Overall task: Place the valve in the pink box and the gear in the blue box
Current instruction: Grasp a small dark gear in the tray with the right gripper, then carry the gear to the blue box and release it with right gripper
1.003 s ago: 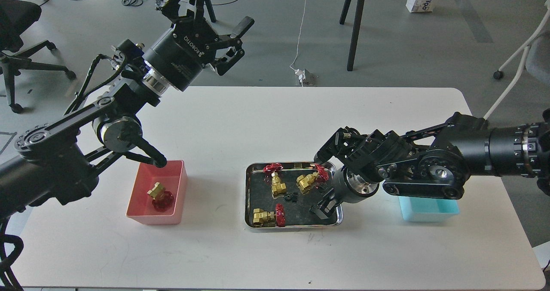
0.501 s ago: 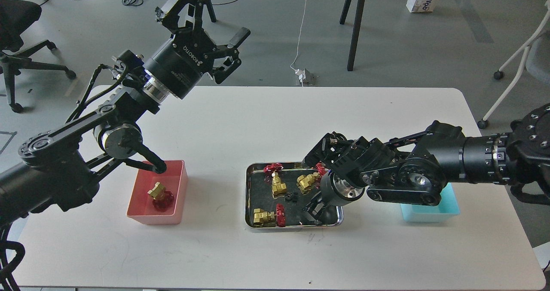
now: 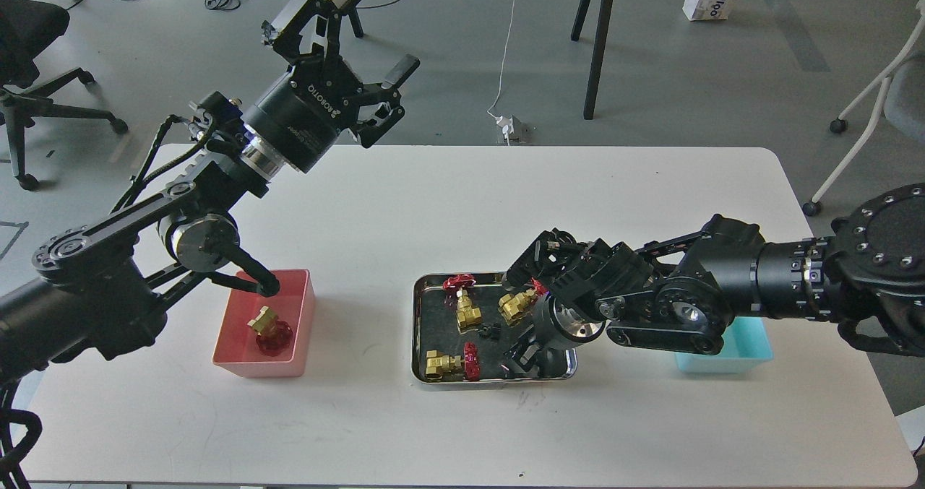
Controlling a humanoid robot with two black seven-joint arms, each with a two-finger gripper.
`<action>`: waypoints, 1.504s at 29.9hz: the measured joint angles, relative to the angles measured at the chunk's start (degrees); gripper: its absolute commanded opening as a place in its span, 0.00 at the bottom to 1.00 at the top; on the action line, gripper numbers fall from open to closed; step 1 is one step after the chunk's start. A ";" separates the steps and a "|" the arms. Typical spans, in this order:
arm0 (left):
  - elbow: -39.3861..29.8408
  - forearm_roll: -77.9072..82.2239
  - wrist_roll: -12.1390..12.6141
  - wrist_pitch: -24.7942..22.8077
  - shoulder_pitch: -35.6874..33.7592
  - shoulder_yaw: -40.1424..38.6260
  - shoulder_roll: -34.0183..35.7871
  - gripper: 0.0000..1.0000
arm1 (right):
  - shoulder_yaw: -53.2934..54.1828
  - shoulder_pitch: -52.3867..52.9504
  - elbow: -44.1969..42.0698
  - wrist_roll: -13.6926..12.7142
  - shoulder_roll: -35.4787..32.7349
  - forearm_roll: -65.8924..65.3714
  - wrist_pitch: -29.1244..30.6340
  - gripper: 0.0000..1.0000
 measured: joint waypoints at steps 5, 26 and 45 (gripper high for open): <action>0.04 0.00 0.00 0.00 0.24 0.00 -0.03 0.97 | -0.88 -0.33 -0.08 -0.04 0.01 -0.02 0.00 0.59; 0.10 0.00 0.00 -0.07 1.28 -0.05 -0.09 0.97 | -1.35 0.20 0.27 0.03 2.23 -0.03 0.69 0.44; 0.10 -0.01 0.00 -0.07 1.38 0.01 -0.08 0.97 | -3.05 1.07 0.88 0.10 1.75 -0.05 0.69 0.09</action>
